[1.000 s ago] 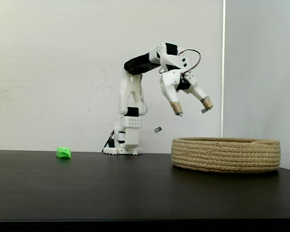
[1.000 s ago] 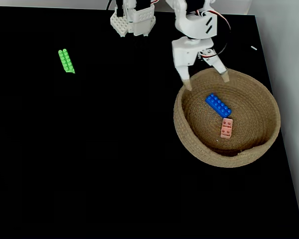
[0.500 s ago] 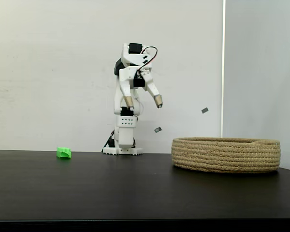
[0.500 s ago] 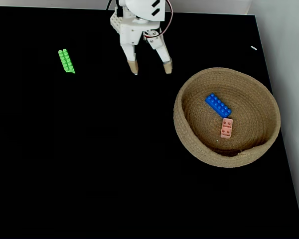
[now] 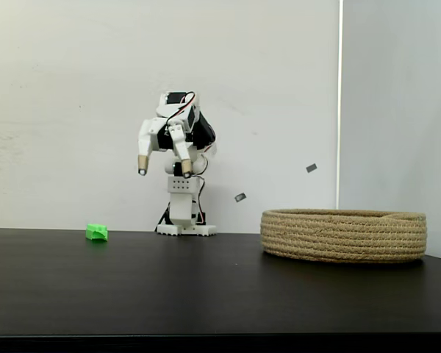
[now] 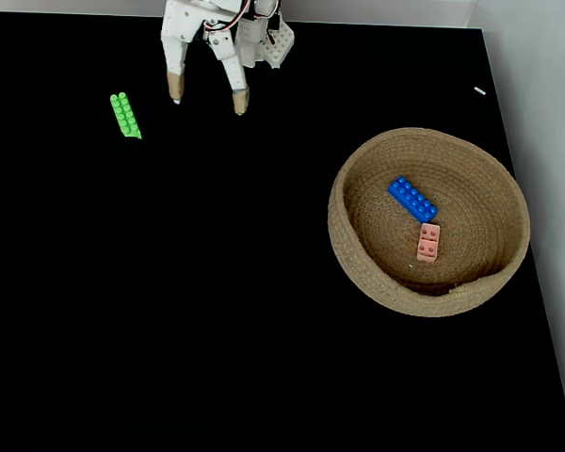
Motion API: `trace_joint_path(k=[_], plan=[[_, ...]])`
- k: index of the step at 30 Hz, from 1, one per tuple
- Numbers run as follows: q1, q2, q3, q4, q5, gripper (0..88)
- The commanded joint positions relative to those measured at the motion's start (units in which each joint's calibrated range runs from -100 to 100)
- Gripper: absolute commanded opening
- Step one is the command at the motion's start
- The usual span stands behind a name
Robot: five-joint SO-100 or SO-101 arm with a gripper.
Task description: Place the lego blocks in the tray
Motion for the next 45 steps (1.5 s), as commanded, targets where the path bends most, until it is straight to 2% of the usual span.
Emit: trace_joint_path(k=[1,6,13,17,23,26,35,45], plan=[[7.27,-5.07,2.24,-2.47,2.64,34.6],[14.60,-5.33,5.89,-4.89,3.71,33.9],[23.51,1.89,10.81,-11.05,7.96,34.8],[23.75,9.54,10.27,-14.22,9.82,36.0],[18.72,17.37,4.70,-14.05,10.55,35.2],[18.31,19.00,1.60,-11.88,13.38,35.7],[22.43,20.21,-1.13,-10.63,22.86,36.6],[27.46,29.49,-6.15,-12.22,28.13,36.3]])
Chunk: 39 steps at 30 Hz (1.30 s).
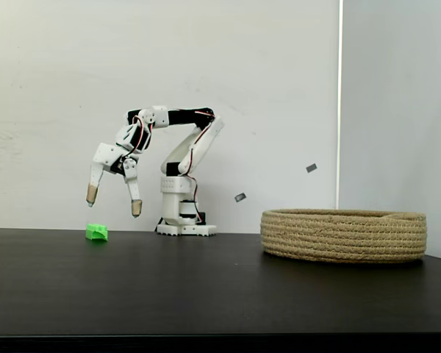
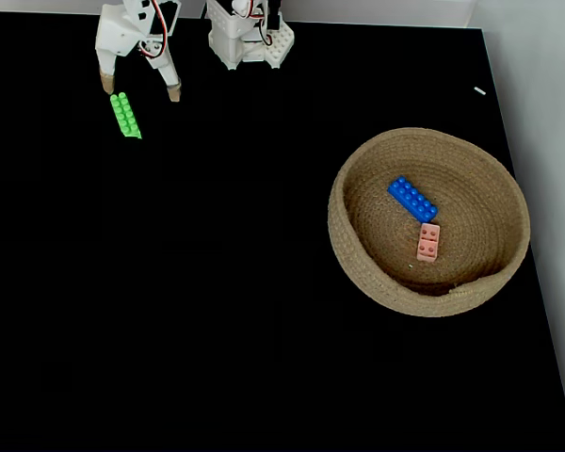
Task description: Place the lego blocks in the tray
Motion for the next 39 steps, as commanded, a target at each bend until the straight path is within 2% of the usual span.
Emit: trace_joint_path(k=[1,14,24,28,34,39], plan=[[1.08,4.32,-5.99,-1.42,1.56,36.1],[1.00,17.05,-7.82,-6.50,6.64,34.1],[2.15,21.69,-8.18,-10.33,7.47,32.3],[2.73,24.19,-7.73,-13.00,7.37,26.1],[2.56,28.40,-6.27,-18.50,6.35,9.6],[1.66,30.72,-4.81,-22.00,4.84,3.6]])
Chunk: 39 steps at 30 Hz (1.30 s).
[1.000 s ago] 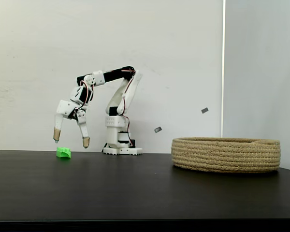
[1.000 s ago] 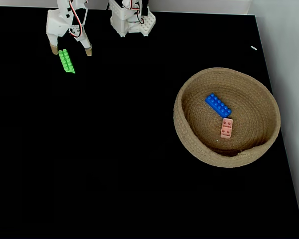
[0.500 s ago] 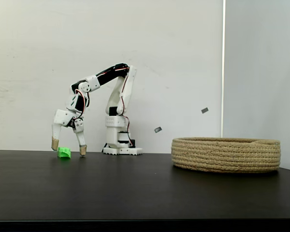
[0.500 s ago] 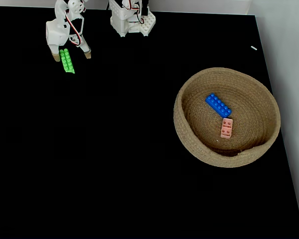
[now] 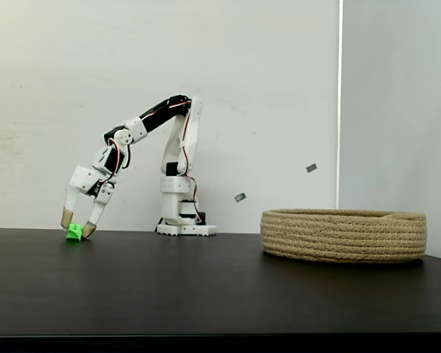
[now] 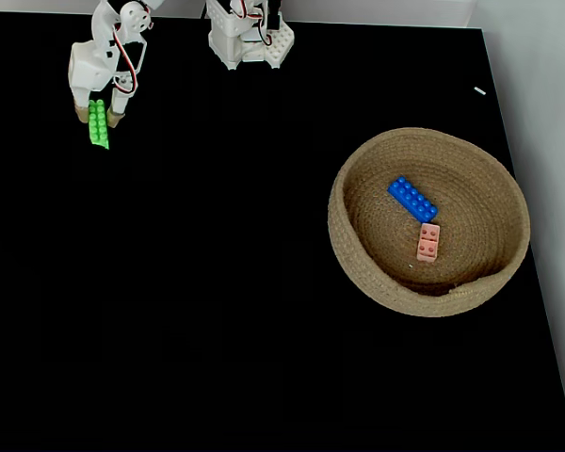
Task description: Place the lego blocks in the tray
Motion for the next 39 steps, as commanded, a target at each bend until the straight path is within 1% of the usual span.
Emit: trace_joint_path(k=[1,4,9,12,14,18,21,27,32,36,39], plan=[[-1.11,2.23,0.77,-2.36,-1.37,2.8],[-1.94,2.83,1.77,-3.77,-2.20,0.5],[-3.42,0.85,1.41,-3.69,-3.32,0.0],[-6.55,-2.07,-0.51,-3.02,-6.11,0.0],[-10.51,-4.48,-2.52,-2.44,-10.16,0.0],[-20.65,-8.44,-10.08,1.47,-20.02,0.0],[-28.32,-10.24,-16.47,3.56,-24.32,0.0],[-42.66,-11.45,-29.69,11.30,-33.36,0.0],[-55.03,-8.78,-39.45,14.47,-41.07,0.0],[-64.10,-5.51,-42.92,14.80,-48.01,0.0],[-70.03,-2.42,-44.56,14.80,-51.04,0.0]])
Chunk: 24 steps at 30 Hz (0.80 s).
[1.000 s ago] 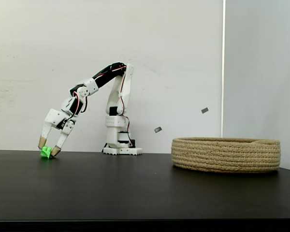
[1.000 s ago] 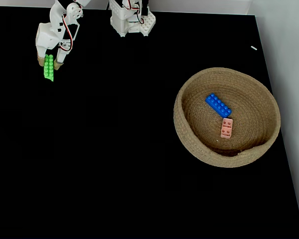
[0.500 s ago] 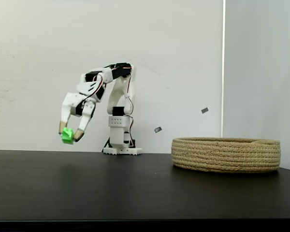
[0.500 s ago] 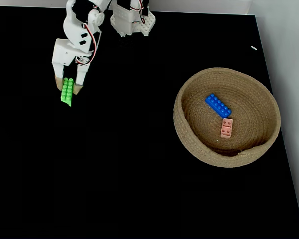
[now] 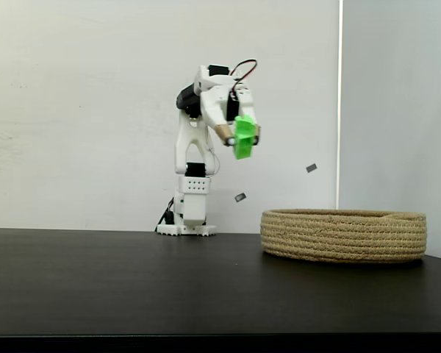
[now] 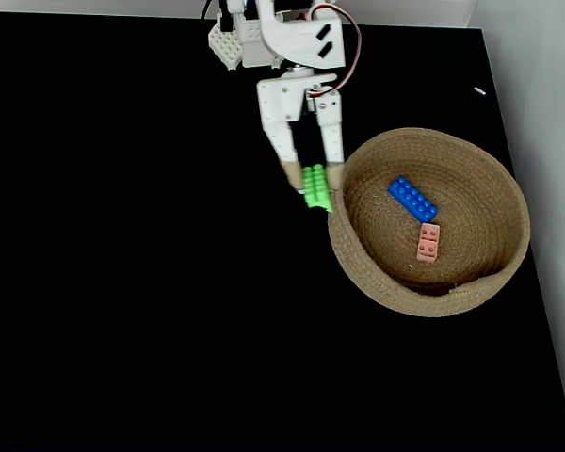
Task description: Place the lego blocks in the tray
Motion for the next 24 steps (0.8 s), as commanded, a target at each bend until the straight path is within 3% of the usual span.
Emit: trace_joint_path(k=[1,9,11,13,20,24], plan=[[-8.41,2.18,-6.57,0.44,-5.23,0.0],[-17.15,9.49,-7.12,2.52,-10.89,0.0],[-18.05,10.60,-6.93,3.44,-11.62,15.6],[-18.30,11.72,-5.84,3.44,-11.67,24.5],[-16.65,12.41,-5.11,4.19,-11.87,36.2],[-13.52,7.08,-2.19,4.27,-10.35,36.1]])
